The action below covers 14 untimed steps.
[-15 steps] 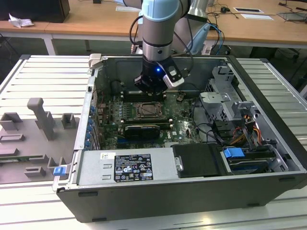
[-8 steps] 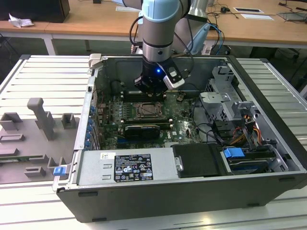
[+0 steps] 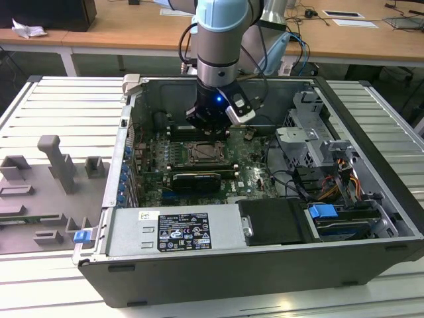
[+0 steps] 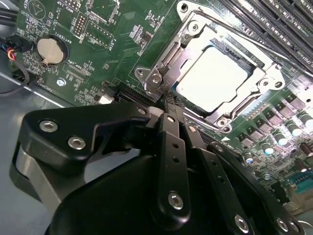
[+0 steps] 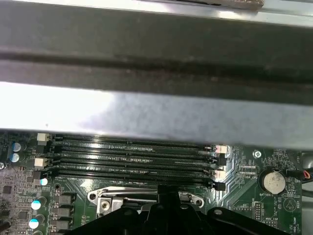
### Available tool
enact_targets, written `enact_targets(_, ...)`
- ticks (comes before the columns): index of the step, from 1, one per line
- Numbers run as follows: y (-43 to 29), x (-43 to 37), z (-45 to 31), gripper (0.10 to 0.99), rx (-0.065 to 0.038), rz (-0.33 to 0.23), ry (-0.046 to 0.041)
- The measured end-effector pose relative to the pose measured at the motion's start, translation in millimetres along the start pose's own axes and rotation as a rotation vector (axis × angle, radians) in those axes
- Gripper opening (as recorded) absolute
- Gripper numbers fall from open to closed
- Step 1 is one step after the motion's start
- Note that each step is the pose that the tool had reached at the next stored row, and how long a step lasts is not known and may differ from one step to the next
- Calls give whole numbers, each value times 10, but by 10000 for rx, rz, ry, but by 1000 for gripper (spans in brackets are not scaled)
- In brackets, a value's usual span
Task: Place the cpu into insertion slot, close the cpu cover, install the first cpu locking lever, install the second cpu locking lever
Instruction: 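Install the second cpu locking lever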
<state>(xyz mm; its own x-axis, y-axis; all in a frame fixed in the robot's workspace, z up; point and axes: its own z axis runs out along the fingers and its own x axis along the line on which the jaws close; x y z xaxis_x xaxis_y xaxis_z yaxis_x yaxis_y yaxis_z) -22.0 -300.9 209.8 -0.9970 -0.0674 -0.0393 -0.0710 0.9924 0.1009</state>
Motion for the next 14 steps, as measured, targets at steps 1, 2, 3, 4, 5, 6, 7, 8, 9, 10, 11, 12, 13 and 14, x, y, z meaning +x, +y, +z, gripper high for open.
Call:
enact_targets(1, -3, 0, 0, 106, 1, -1, 0)
enact_targets(2, -4, 0, -1, 106, 1, -1, 0)
enact_targets(3, -6, 0, -1, 106, 0, -1, 0)
enact_targets(4, -9, 0, -2, 106, 1, -2, 1)
enact_targets(5, -13, 0, -2, 106, 2, -3, 1)
enact_targets(6, -21, 1, -2, 106, 1, -1, 1)
enact_targets(7, -36, 2, -4, 106, 1, -1, 1)
enact_targets(8, -38, 3, -6, 106, 1, 1, 0)
enact_targets(9, -37, 2, -25, 106, 1, -1, 1)
enact_targets(10, -32, 0, -76, 106, 1, -1, 0)
enact_targets(11, -26, -3, -133, 106, 1, -1, 0)
enact_targets(12, -23, -4, -167, 106, 1, -1, 0)
enact_targets(13, -19, -5, -207, 106, 1, -1, 0)
enact_targets(14, -15, -7, -243, 106, 1, -1, 0)
